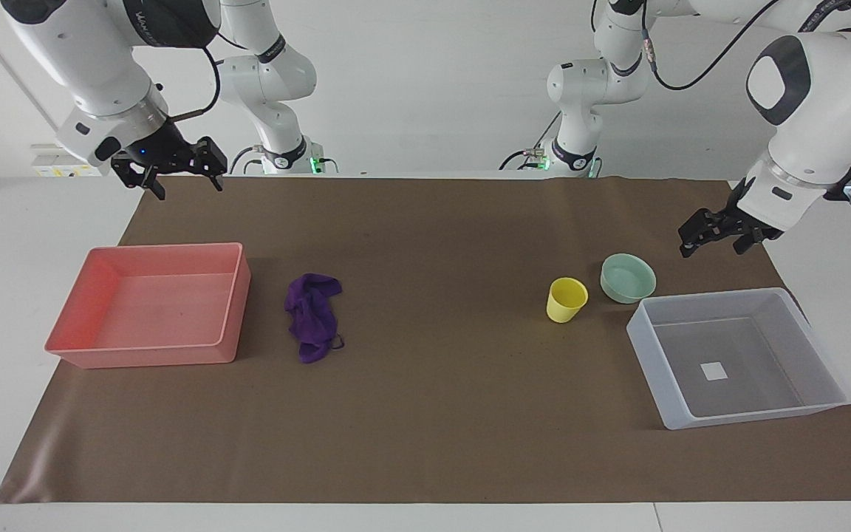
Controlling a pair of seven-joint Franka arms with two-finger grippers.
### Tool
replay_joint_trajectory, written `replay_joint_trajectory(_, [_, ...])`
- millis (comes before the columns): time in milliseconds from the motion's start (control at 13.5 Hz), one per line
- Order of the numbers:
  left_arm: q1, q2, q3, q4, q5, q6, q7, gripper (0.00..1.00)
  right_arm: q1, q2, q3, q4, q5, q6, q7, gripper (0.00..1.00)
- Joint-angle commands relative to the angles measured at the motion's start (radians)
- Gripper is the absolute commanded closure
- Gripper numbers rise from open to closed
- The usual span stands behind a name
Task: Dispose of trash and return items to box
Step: 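Reach the left gripper to the green cup while the right gripper reaches the cloth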
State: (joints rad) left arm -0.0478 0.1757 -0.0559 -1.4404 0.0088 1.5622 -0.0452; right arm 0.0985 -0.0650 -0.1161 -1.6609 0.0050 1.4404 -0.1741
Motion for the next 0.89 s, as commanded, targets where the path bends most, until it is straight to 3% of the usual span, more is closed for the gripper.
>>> replay_joint_trajectory(0, [-0.003,0.015,0.005,0.034,0.02,-0.022,0.001,0.0,-0.005,-0.027,0.003,-0.043,-0.003,0.029,-0.022,0.0])
replay_joint_trajectory(148, [0.0,0.013,0.005,0.034,0.017,-0.024,0.014,0.0,-0.005,-0.033,0.004,-0.06,-0.003,0.041,-0.021,0.0])
replay_joint_trajectory(370, [0.003,0.002,0.005,-0.004,0.016,-0.004,0.015,0.0,0.019,-0.049,0.007,-0.184,0.016,0.207,-0.018,0.0])
replay_joint_trajectory(444, [0.009,-0.039,0.007,-0.103,0.016,0.059,0.016,0.0,0.052,-0.027,0.007,-0.197,0.035,0.242,-0.01,0.0])
replay_joint_trajectory(667, [0.048,-0.284,0.01,-0.649,0.016,0.411,0.088,0.0,0.119,0.1,0.007,-0.203,0.084,0.394,-0.007,0.0])
replay_joint_trajectory(815, [0.063,-0.306,0.008,-0.811,0.016,0.548,0.087,0.0,0.154,0.155,0.007,-0.265,0.085,0.535,-0.008,0.0])
